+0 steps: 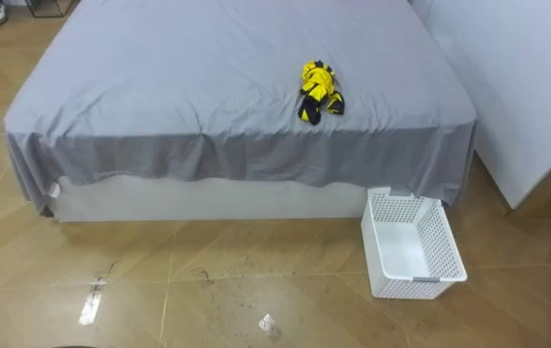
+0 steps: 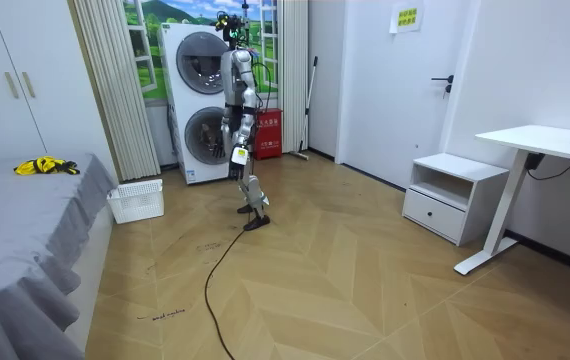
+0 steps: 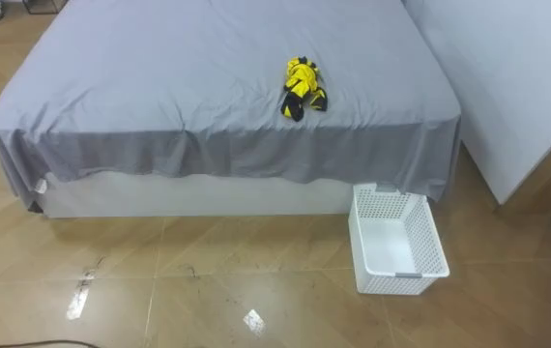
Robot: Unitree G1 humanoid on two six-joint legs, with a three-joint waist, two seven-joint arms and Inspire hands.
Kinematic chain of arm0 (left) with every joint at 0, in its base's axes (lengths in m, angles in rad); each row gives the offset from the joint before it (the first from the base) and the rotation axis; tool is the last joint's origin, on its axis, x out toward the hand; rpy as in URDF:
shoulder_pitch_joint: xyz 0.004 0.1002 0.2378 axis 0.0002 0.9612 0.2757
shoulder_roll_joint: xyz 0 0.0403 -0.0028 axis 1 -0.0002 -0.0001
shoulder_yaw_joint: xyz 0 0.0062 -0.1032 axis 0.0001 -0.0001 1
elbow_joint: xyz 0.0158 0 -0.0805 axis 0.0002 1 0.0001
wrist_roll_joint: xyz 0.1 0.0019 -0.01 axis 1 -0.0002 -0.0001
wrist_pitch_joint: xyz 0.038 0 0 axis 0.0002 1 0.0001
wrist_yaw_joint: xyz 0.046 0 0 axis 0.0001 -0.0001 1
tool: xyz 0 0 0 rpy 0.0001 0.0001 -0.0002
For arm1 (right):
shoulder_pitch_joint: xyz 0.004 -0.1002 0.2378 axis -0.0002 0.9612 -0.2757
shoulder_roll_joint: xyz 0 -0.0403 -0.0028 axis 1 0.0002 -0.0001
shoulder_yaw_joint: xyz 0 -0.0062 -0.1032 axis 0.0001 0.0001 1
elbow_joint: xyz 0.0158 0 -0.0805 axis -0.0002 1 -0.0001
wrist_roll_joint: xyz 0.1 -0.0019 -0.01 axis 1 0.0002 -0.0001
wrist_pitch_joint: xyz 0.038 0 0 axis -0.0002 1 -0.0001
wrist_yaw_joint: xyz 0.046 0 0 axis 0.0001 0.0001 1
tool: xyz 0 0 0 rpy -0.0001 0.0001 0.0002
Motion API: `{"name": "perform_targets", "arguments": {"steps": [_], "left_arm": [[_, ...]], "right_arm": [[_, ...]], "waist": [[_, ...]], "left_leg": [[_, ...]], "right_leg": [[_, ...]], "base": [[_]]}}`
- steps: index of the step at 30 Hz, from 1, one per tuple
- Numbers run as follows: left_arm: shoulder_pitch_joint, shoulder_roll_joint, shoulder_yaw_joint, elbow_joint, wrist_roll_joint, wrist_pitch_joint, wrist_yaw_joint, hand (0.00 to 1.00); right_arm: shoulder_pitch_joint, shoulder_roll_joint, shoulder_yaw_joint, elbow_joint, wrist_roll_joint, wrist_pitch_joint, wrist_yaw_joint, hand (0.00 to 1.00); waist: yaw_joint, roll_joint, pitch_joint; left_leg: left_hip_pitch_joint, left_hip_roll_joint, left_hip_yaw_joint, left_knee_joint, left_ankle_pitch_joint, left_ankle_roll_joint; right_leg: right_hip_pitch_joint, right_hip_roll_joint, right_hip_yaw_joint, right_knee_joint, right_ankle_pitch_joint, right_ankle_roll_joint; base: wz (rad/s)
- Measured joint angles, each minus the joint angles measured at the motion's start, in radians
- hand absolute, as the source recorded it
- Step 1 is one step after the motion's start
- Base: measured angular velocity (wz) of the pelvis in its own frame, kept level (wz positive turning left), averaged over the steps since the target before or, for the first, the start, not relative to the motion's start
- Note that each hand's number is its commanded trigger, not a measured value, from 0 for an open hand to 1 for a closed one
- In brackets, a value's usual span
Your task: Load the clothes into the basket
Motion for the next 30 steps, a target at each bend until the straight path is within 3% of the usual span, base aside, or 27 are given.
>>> {"name": "perform_targets", "arguments": {"steps": [7, 15, 18, 21, 23, 25, 27, 28, 29, 30], "left_arm": [[0.012, 0.0, 0.003, 0.001, -0.026, 0.007, -0.005, 0.0], [0.011, 0.003, 0.009, 0.001, -0.085, 0.046, -0.036, 0.0], [0.012, 0.003, 0.024, 0.001, -0.087, 0.048, -0.057, 0.0], [0.01, 0.004, 0.059, 0.001, -0.091, 0.049, -0.075, 0.0], [0.009, 0.01, 0.064, 0.0, -0.158, 0.055, -0.087, 0.0], [0.011, 0.01, 0.069, -0.005, -0.201, 0.067, -0.088, 0.0], [0.01, 0.006, 0.08, -0.005, -0.212, 0.068, -0.088, 0.0], [0.004, 0.006, 0.084, -0.007, -0.228, 0.066, -0.088, 0.0], [0.003, 0.006, 0.096, -0.009, -0.249, 0.058, -0.092, 0.0], [0.002, 0.005, 0.093, -0.01, -0.267, 0.05, -0.095, 0.0]], "right_arm": [[-0.001, -0.001, 0.0, 0.003, 0.003, 0.012, 0.001, 0.0], [-0.005, -0.001, -0.002, 0.004, 0.008, 0.03, 0.002, 0.0], [-0.006, -0.001, -0.011, 0.011, 0.012, 0.031, 0.022, 0.0], [-0.012, 0.0, -0.008, 0.004, 0.01, 0.045, 0.052, 0.0], [-0.007, 0.001, -0.001, 0.007, 0.014, 0.051, 0.06, 0.0], [-0.008, 0.001, -0.002, 0.003, 0.017, 0.05, 0.06, 0.0], [-0.005, 0.0, -0.018, 0.0, 0.02, 0.049, 0.065, 0.0], [-0.005, 0.001, -0.023, 0.0, 0.024, 0.049, 0.066, 0.0], [-0.005, -0.001, -0.028, 0.002, 0.031, 0.05, 0.059, 0.0], [-0.004, -0.005, -0.029, 0.001, 0.038, 0.05, 0.051, 0.0]], "waist": [[0.001, 0.006, -0.0025], [-0.001, 0.007, -0.0009], [0.0, 0.01, -0.0023], [0.01, 0.017, -0.0015], [0.015, 0.018, -0.0005], [0.013, 0.016, -0.0011], [0.004, 0.017, -0.0017], [-0.005, 0.008, 0.003], [-0.003, 0.01, 0.0041], [-0.002, 0.01, 0.0024]], "left_leg": [[-0.001, 0.0, -0.001, 0.0, 0.0, 0.0], [-0.003, 0.0, -0.003, -0.001, 0.0, 0.0], [-0.003, 0.014, 0.003, 0.015, -0.008, -0.002], [-0.051, 0.047, 0.014, 0.116, -0.059, -0.015], [-0.085, 0.071, 0.025, 0.192, -0.093, -0.033], [-0.11, 0.086, 0.026, 0.236, -0.106, -0.047], [-0.142, 0.1, 0.036, 0.29, -0.105, -0.054], [-0.205, 0.116, 0.047, 0.409, -0.091, -0.059], [-0.28, 0.114, 0.037, 0.518, -0.073, -0.047], [-0.302, 0.097, 0.035, 0.502, -0.073, -0.045]], "right_leg": [[0.0, 0.0, 0.004, 0.0, 0.0, 0.0], [-0.004, 0.001, 0.005, 0.0, 0.0, 0.0], [-0.006, 0.005, 0.005, 0.001, 0.0, 0.0], [-0.024, 0.029, -0.001, 0.012, -0.011, -0.016], [-0.035, 0.052, 0.003, 0.029, -0.028, -0.034], [-0.037, 0.062, 0.002, 0.042, -0.056, -0.045], [-0.055, 0.068, 0.005, 0.062, -0.08, -0.061], [-0.056, 0.062, 0.006, 0.086, -0.102, -0.08], [-0.051, 0.055, 0.013, 0.102, -0.117, -0.087], [-0.048, 0.047, 0.014, 0.106, -0.124, -0.088]], "base": [[0.0], [0.0], [-0.02], [-0.17], [-0.14], [-0.02], [0.17], [0.26], [0.26], [0.22]]}}
